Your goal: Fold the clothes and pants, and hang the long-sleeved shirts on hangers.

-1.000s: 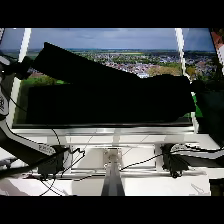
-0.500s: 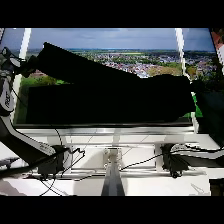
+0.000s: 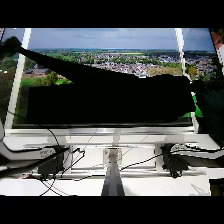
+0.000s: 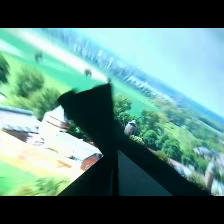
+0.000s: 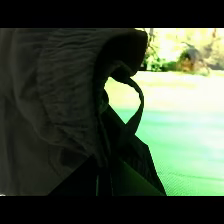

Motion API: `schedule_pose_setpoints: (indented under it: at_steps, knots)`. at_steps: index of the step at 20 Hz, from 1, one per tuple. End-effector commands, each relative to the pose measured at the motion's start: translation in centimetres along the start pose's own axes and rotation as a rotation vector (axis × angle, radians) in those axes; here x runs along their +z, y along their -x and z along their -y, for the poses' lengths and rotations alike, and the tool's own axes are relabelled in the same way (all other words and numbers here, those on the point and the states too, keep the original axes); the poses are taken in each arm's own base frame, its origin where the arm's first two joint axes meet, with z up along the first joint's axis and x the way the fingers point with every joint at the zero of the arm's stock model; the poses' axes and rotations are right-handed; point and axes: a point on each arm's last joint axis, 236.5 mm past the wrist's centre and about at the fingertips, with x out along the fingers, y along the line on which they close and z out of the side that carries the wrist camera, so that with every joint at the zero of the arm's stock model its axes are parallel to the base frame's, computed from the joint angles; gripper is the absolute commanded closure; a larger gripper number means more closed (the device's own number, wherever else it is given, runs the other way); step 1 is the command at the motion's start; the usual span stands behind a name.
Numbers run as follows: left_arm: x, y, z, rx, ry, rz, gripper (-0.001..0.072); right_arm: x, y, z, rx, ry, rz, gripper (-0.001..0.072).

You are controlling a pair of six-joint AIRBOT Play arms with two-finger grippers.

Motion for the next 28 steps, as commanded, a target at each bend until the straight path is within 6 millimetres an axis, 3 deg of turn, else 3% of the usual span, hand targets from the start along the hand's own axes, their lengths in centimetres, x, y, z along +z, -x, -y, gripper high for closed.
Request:
schedule_pose_setpoints:
  at_steps: [1, 3, 4, 6, 9, 11, 13, 15, 17, 20, 23, 24, 25, 26, 28]
  knots:
    - [2.1, 11.6, -0.3, 0.105, -0.189, 0.063, 0.0703, 0.0, 0.0, 0.0, -0.001, 0.000, 0.000, 0.0695]
    - [1.3, 15.8, -1.3, 0.172, -0.228, 0.043, 0.0704, 0.0, 0.0, 0.0, -0.001, 0.000, 0.000, 0.0695]
    - [0.2, 16.8, -1.8, 0.194, -0.249, -0.003, 0.0704, 0.0, 0.0, 0.0, -0.001, 0.000, 0.000, 0.0695]
    - [-2.4, 16.3, -2.5, 0.202, -0.261, -0.120, 0.0704, 0.1, 0.0, 0.1, -0.003, 0.001, 0.003, 0.0695]
    - [-7.4, 11.1, -3.1, 0.176, -0.254, -0.361, 0.0704, 0.5, 0.0, 0.5, -0.021, 0.001, 0.021, 0.0695]
    - [-9.3, 5.7, -3.0, 0.148, -0.255, -0.437, 0.0704, 0.8, 0.0, 0.8, -0.033, 0.000, 0.033, 0.0695]
    - [-10.0, 0.0, -2.1, 0.113, -0.269, -0.420, 0.0703, 1.0, 0.1, 1.0, -0.043, 0.001, 0.043, 0.0695]
    - [-9.6, -5.3, 0.2, 0.062, -0.285, -0.327, 0.0702, 1.3, 0.1, 1.3, -0.055, 0.000, 0.056, 0.0695]
    - [-7.8, -9.2, 3.0, 0.021, -0.309, -0.179, 0.0702, 1.7, 0.1, 1.6, -0.069, 0.000, 0.071, 0.0695]
    - [-4.7, -12.9, 6.7, -0.022, -0.349, 0.053, 0.0701, 2.0, 0.2, 1.9, -0.081, -0.001, 0.087, 0.0695]
    - [-4.0, -15.0, 8.3, -0.045, -0.313, 0.150, 0.0697, 2.1, 0.2, 2.0, -0.086, -0.001, 0.091, 0.0695]
    - [-4.4, -15.5, 8.2, -0.046, -0.286, 0.145, 0.0583, 2.1, 0.2, 2.0, -0.086, -0.001, 0.091, 0.0695]
    - [-4.7, -15.8, 8.0, -0.045, -0.281, 0.138, 0.0250, 2.1, 0.2, 2.0, -0.085, -0.001, 0.091, 0.0695]
    - [-4.7, -15.8, 7.9, -0.045, -0.268, 0.135, 0.0011, 2.1, 0.2, 2.0, -0.085, -0.001, 0.091, 0.0695]
    - [-4.9, -15.1, 7.6, -0.043, -0.210, 0.105, -0.0006, 2.1, 0.2, 2.0, -0.085, -0.001, 0.091, 0.0695]
